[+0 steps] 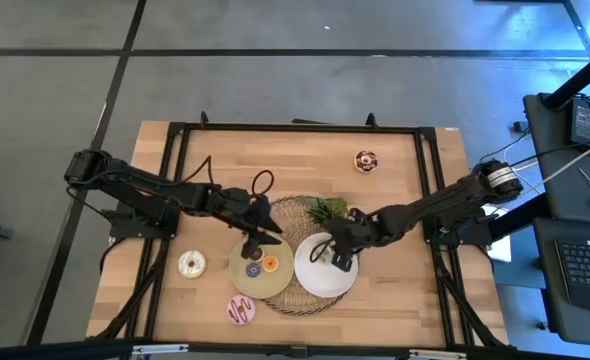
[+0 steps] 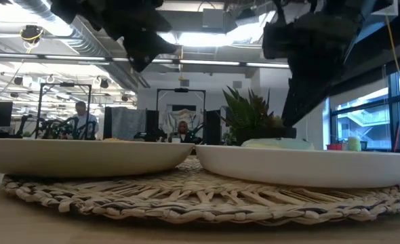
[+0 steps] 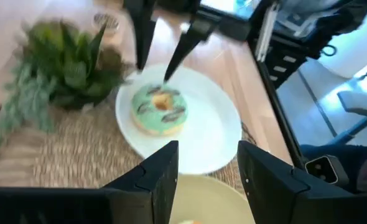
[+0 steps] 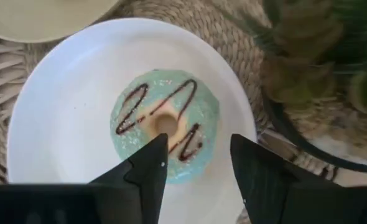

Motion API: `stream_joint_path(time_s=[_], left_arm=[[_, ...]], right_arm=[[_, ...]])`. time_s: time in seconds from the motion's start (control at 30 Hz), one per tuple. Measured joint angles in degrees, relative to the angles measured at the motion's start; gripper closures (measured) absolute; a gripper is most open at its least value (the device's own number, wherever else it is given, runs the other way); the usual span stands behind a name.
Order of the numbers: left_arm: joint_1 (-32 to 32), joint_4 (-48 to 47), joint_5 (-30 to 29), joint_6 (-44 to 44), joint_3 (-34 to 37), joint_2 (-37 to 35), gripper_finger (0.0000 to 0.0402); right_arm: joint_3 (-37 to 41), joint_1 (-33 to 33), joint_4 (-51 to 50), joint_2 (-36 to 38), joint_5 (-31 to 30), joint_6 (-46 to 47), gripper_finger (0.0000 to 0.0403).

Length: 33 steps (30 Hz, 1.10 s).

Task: Pick & Place donuts
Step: Put the large black donut on the white plate

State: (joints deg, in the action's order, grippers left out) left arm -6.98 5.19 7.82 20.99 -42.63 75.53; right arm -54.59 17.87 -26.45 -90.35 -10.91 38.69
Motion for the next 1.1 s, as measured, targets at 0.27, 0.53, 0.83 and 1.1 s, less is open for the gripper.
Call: stream_joint_path(time_s=[0.27, 0.53, 0.83, 1.1], left_arm=[[-2.4, -3.4, -4.8, 4.0, 0.0, 0.0, 0.0242], [-4.3, 1.4, -7.3, 2.4, 0.0, 0.0, 0.0244], [-4.3, 3.6, -7.9, 0.9, 0.0, 0.0, 0.0244], [-4.3, 2.9, -7.9, 0.1, 0.0, 0.0, 0.0244]], right_arm=[[0.0, 0.0, -14.0, 9.1, -7.4, 2.5, 0.0226], [0.0, -7.1, -29.3, 18.6, -19.2, 11.7, 0.0226], [-0.1, -29.2, -29.8, 17.9, -22.5, 9.2, 0.0226], [0.0, -43.0, -23.9, 13.1, -19.0, -1.2, 0.0226]])
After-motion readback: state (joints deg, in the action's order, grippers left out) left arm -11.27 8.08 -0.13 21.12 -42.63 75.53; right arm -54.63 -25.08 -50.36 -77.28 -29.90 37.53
